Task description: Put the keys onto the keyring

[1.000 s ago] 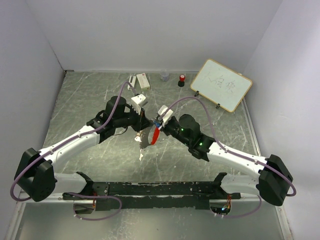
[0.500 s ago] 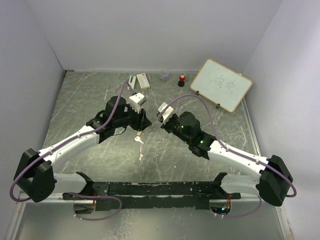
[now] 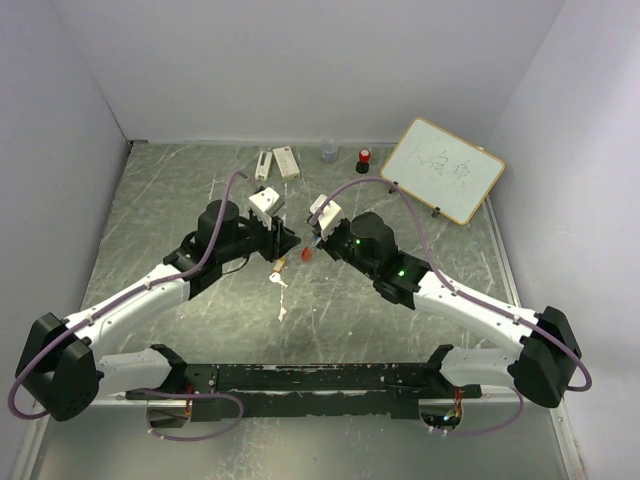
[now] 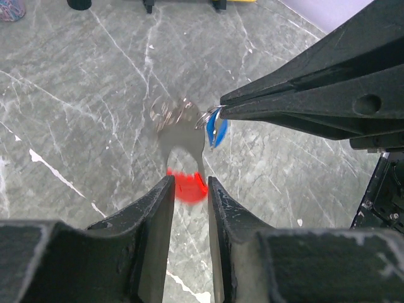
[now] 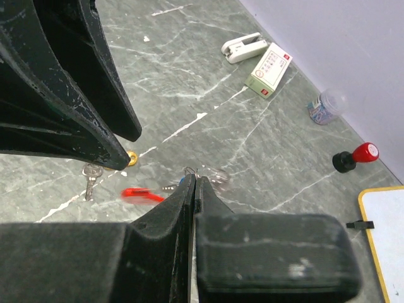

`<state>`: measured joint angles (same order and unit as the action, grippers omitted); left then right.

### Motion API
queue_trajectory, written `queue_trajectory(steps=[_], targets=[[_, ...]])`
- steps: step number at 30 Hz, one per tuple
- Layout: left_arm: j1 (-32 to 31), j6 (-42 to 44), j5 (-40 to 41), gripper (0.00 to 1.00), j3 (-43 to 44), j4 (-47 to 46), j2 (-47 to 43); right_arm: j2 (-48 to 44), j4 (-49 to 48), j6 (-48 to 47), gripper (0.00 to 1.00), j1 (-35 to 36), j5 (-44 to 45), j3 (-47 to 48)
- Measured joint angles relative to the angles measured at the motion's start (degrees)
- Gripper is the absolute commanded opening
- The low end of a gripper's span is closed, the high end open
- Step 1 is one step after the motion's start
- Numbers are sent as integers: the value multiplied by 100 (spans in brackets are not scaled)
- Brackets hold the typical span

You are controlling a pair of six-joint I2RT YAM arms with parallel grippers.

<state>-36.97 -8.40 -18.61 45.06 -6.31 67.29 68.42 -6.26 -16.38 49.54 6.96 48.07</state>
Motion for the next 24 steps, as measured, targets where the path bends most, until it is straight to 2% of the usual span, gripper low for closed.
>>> queue_trajectory(steps=[19,24], targets=[[-144,214,-39,38,-459,-1095,11,-162,446,-175,0,-7,-122,61],[-289,481,-57,38,-837,-1596,-48,-177,518,-181,0,-9,-271,79]])
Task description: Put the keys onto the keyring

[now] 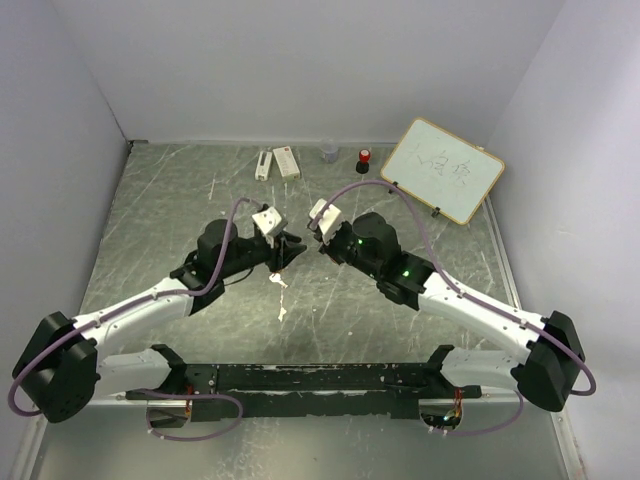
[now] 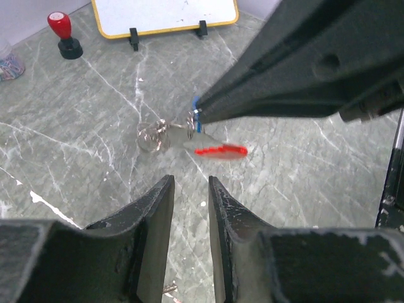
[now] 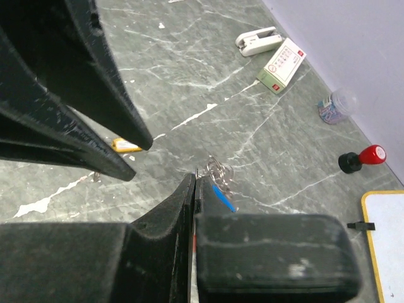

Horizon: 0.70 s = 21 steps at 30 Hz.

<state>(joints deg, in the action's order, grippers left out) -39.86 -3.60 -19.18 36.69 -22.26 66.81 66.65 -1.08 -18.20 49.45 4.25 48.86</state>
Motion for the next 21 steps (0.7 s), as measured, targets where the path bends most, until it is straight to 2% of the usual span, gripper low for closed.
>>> queue_trajectory(steps=[6,11,16,21], targets=[[-81,426,7,34,-673,-811,-258,4,192,15,0,0,-151,188],[-83,686,9,31,-903,-1462,-225,70,269,68,0,-7,-278,326],[-85,852,11,32,-1370,-2577,-170,79,289,125,0,-7,-385,326],[-85,931,-33,32,-1502,-3195,46,79,317,153,0,-13,-461,326]])
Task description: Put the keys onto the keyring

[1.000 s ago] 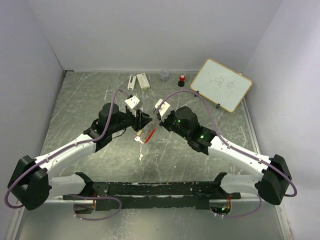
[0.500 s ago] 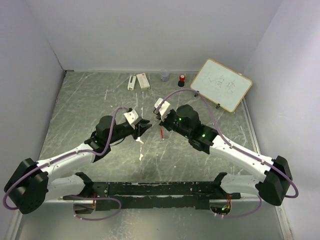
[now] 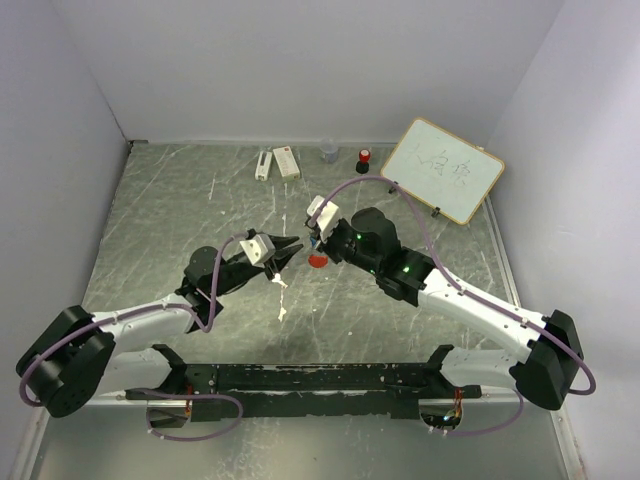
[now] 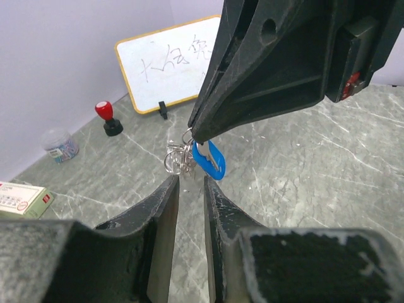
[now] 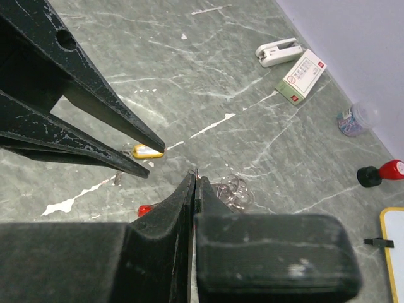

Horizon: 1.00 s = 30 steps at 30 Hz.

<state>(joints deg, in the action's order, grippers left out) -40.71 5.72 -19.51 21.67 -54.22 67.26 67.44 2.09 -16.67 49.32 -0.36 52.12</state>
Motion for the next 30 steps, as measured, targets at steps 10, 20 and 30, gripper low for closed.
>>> queue_trajectory(steps=[10,20,30], targets=[[-39,162,-289,25,17,-575,431,-2,109,15,0,-4,-149,0],[-50,269,-295,24,109,-590,660,-2,175,11,0,-4,-251,0],[-52,308,-164,23,162,-603,879,-2,219,11,0,-9,-319,0]])
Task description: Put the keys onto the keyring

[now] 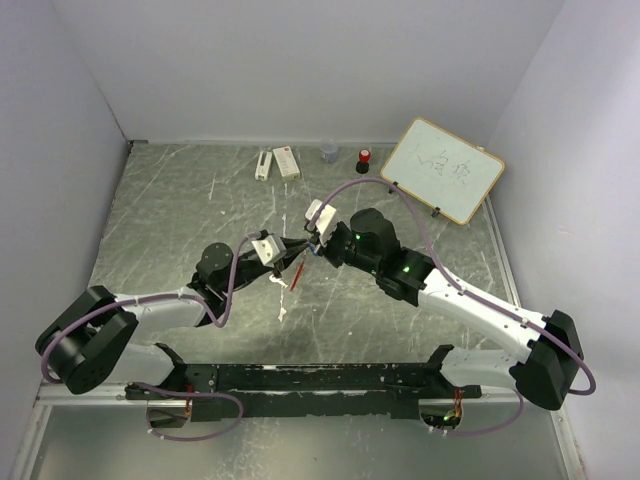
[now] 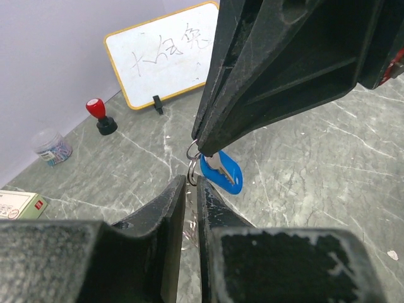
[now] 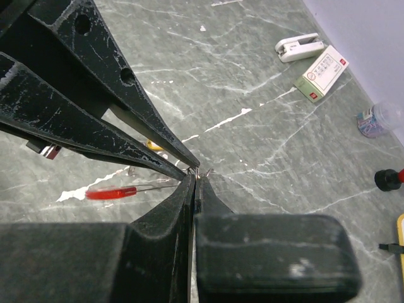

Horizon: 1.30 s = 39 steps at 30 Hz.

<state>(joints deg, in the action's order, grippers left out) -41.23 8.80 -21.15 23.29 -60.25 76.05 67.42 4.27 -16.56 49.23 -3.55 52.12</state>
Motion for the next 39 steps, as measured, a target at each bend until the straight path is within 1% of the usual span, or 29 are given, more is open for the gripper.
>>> queue_trajectory(steps=[2,6,9,10,20,25,33,39], targets=[[-7,0,13,22,13,0,24,0,7,0,0,0,-11,0],[-9,0,24,15,33,-7,37,0,11,0,0,0,-15,0],[-9,-2,28,7,33,-11,37,0,33,0,0,0,-13,0],[-9,0,28,7,35,-17,37,0,37,0,0,0,-13,0],[-9,-66,52,7,20,-313,70,0,-2,118,0,-7,24,0],[-9,-199,190,7,-254,-949,70,0,-103,457,0,-190,-24,-15],[-13,-330,188,7,-505,-1620,70,-20,-400,1036,0,-619,-588,-136],[-13,-415,142,7,-562,-2046,79,-17,-431,1137,0,-833,-678,-138]])
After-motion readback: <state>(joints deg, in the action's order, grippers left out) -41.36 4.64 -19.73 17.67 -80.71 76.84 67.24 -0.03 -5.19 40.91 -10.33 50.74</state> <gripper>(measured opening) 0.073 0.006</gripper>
